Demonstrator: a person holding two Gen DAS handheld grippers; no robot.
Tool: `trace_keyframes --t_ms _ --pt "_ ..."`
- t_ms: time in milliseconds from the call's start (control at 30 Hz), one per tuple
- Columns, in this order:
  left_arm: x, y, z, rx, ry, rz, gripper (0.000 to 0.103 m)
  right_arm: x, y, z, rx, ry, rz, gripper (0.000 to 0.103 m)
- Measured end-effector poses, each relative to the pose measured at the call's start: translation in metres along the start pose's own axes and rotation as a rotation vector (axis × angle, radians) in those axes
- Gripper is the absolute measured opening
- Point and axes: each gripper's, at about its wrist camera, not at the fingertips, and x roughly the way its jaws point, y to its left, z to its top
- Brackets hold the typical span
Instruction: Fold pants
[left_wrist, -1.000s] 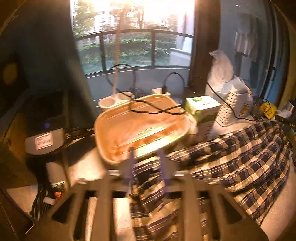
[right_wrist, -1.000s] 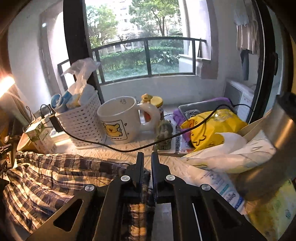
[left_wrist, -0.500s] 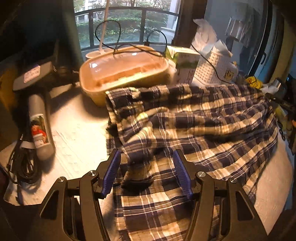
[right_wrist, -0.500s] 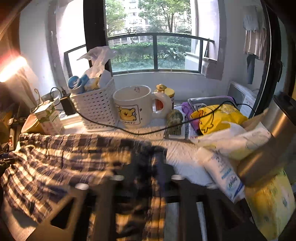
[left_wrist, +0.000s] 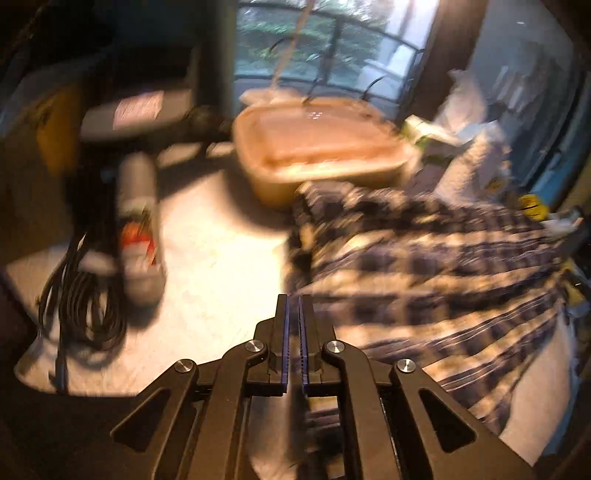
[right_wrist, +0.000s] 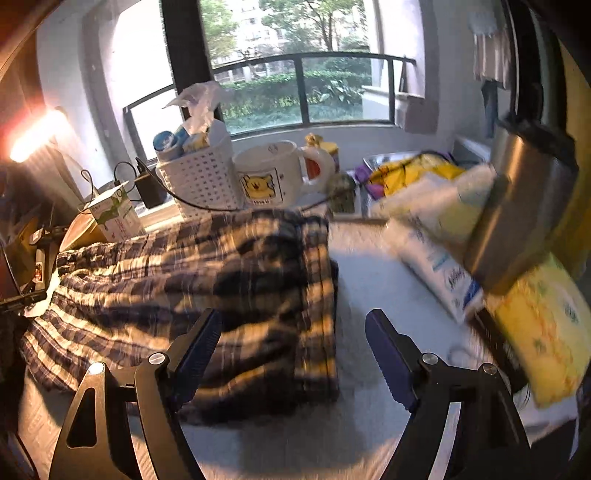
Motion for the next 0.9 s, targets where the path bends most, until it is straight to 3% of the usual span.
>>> trace_keyframes --t_ms 33,100,167,267,333,367,600,733,767,833,867,900 --pt "-0.001 -0.004 0.005 0.01 -0.014 -0.001 0.011 -0.001 -0.001 -0.002 0.004 -0.001 -0.001 0.082" --pt "0.004 -0.011 0.019 0.032 -0.033 -0.015 0.03 -0.003 -0.003 -0.003 0.018 -0.009 -0.004 0.082" --pt "0.019 -0.018 0.03 0.057 -0.021 -0.04 0.03 -0.005 -0.003 -0.002 0.026 -0.019 -0.003 0.082" --pt "0.042 -0.022 0.035 0.121 0.005 0.029 0.03 -0.008 -0.001 0.0 0.023 -0.035 -0.001 0.082" --pt "0.054 -0.028 0.037 0.167 0.026 0.078 0.022 -0.008 0.0 0.001 0.021 -0.038 0.001 0.082" --pt "0.057 -0.031 0.037 0.186 0.027 0.09 0.005 -0.007 0.001 0.001 0.019 -0.037 0.002 0.082" --pt "0.047 -0.03 0.052 0.203 -0.059 0.181 0.002 0.003 -0.006 -0.002 0.03 -0.019 -0.007 0.082" --pt "0.051 -0.029 0.059 0.198 -0.03 0.182 0.004 0.005 -0.009 -0.002 0.035 -0.017 -0.005 0.082" --pt "0.049 -0.03 0.06 0.195 -0.021 0.178 0.007 0.004 -0.008 -0.002 0.034 -0.018 -0.007 0.082" --pt "0.039 -0.034 0.057 0.188 -0.041 0.177 0.027 0.0 -0.007 -0.003 0.034 -0.024 -0.007 0.082" --pt "0.029 -0.036 0.054 0.184 -0.065 0.179 0.048 -0.003 -0.007 -0.004 0.036 -0.027 -0.008 0.082" --pt "0.017 -0.038 0.045 0.174 -0.093 0.178 0.057 -0.005 -0.007 -0.005 0.036 -0.028 -0.012 0.082"
